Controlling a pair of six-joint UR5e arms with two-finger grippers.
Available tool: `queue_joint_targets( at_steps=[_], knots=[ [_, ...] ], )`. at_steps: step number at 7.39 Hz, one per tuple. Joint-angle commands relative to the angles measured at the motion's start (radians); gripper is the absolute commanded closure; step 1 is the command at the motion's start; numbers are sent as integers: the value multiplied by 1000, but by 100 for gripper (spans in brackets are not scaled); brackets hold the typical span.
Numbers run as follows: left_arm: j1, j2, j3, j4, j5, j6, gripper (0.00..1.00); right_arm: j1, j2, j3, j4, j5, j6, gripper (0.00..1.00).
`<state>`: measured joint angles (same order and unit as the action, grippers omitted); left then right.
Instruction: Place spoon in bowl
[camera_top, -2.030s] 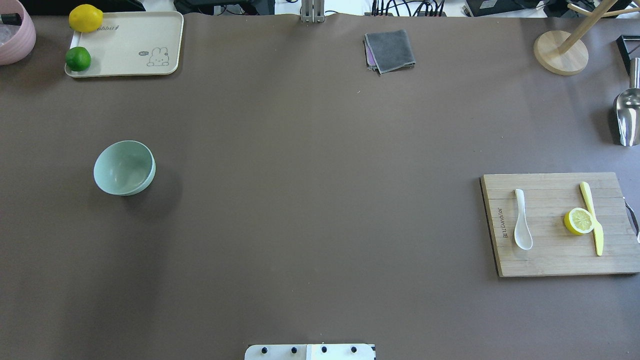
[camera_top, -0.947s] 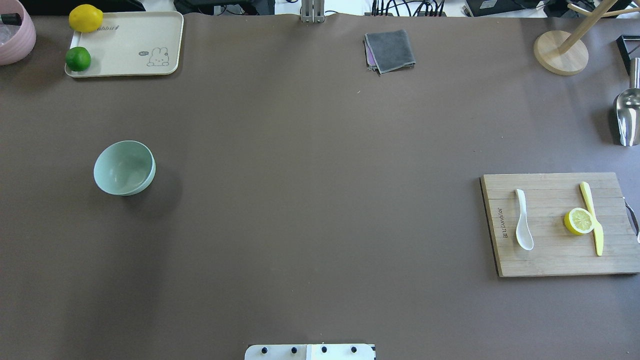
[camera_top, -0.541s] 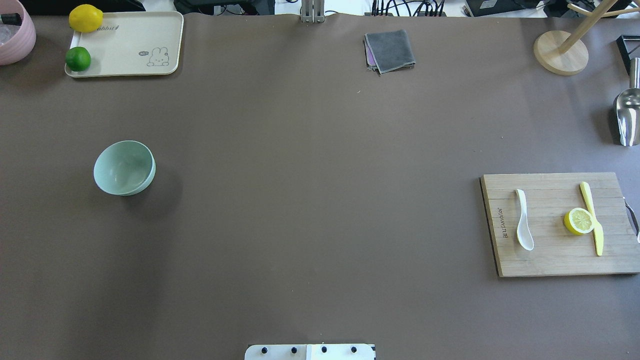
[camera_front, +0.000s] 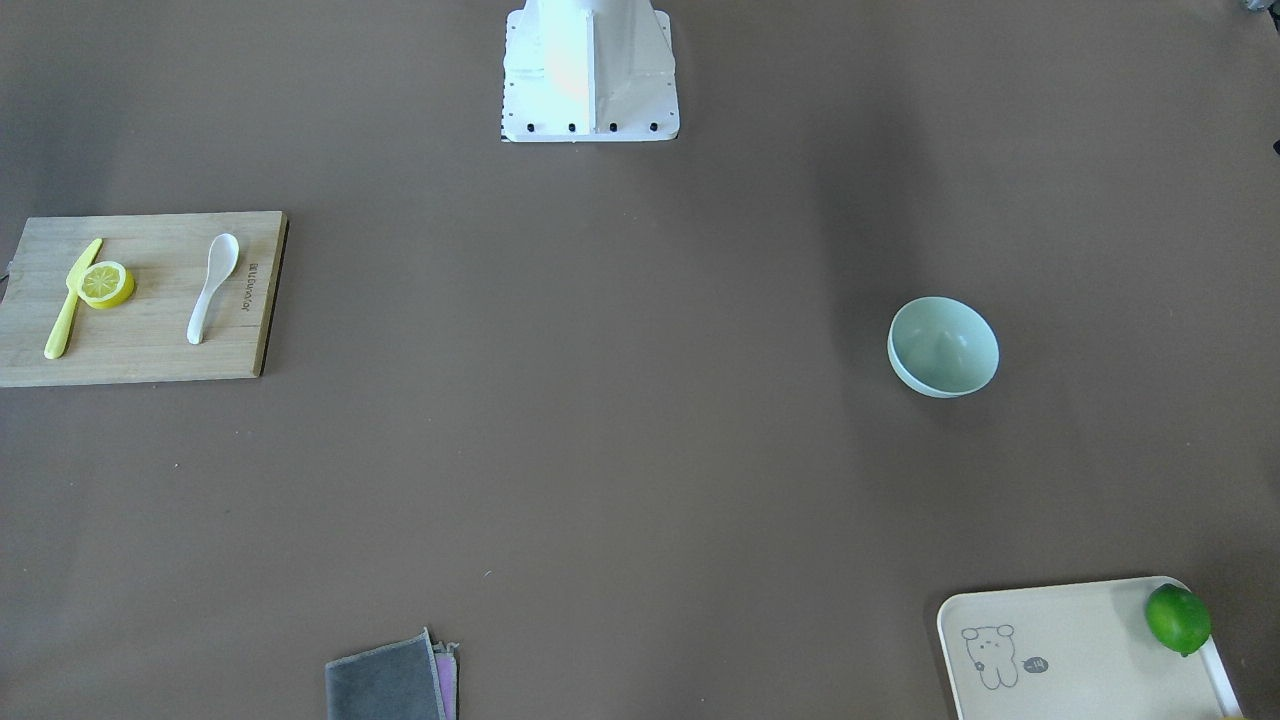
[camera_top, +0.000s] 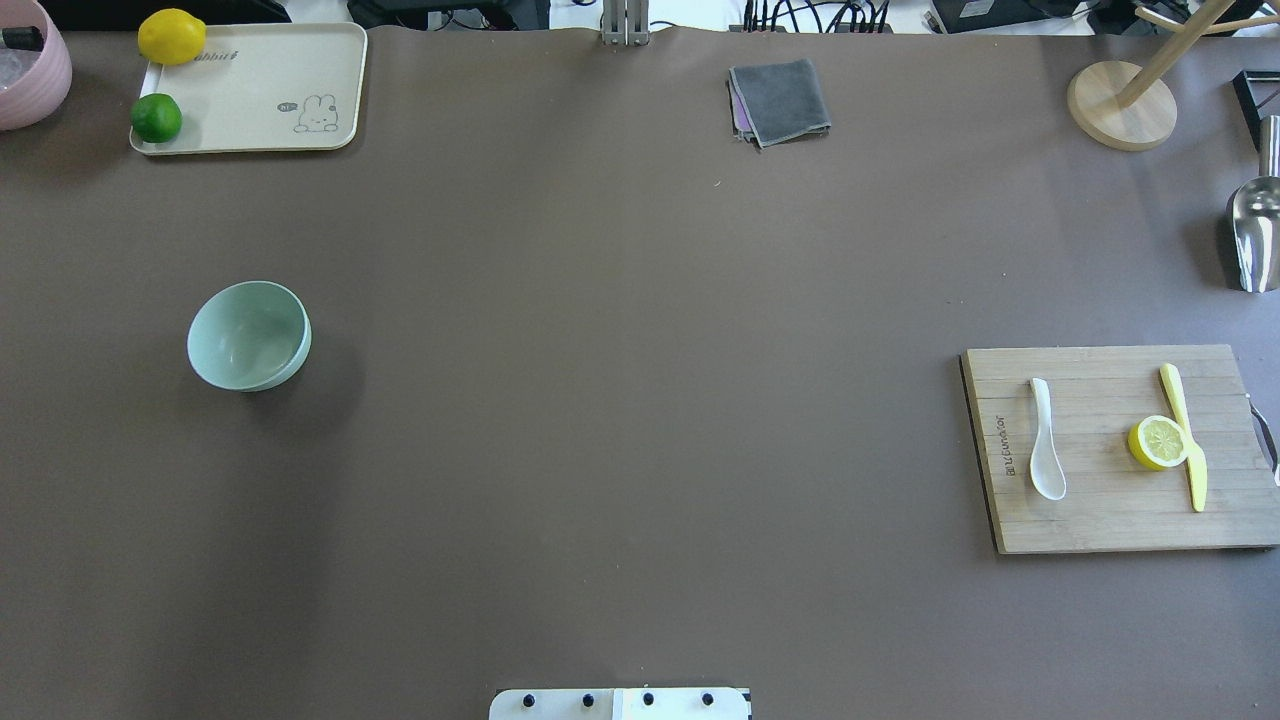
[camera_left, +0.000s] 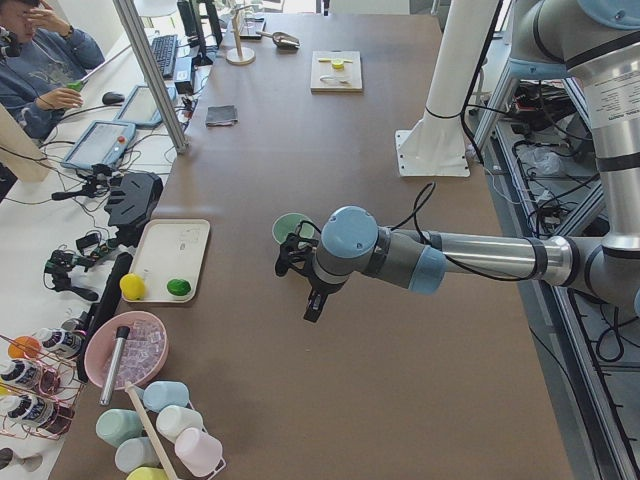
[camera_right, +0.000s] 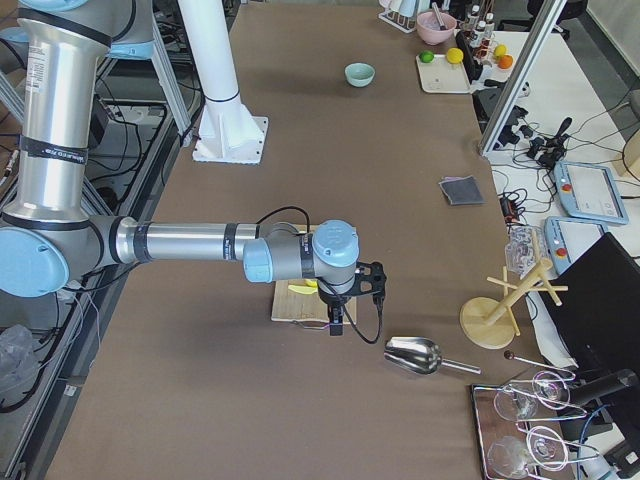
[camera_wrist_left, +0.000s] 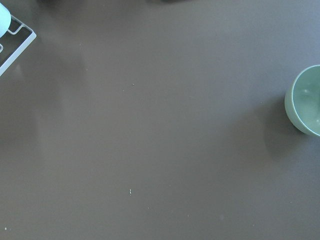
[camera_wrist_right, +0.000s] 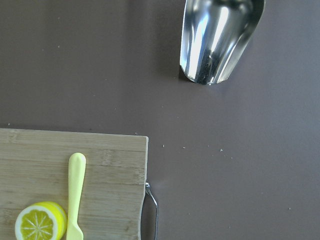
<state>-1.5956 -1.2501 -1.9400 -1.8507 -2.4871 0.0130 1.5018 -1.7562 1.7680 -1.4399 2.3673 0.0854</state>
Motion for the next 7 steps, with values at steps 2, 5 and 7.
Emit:
queue_joint_targets(
  at_steps=[2,5,7],
  knots=[
    [6,6,7,-87,-1,-50,3,0,0,-1,13,13,-1,0],
    [16,0,4,-90,-13,-47,3,-3,-15,-5,129,20,-6,0],
    [54,-29,6,-87,-13,-74,2,-20,-14,-4,136,68,2,0]
  ],
)
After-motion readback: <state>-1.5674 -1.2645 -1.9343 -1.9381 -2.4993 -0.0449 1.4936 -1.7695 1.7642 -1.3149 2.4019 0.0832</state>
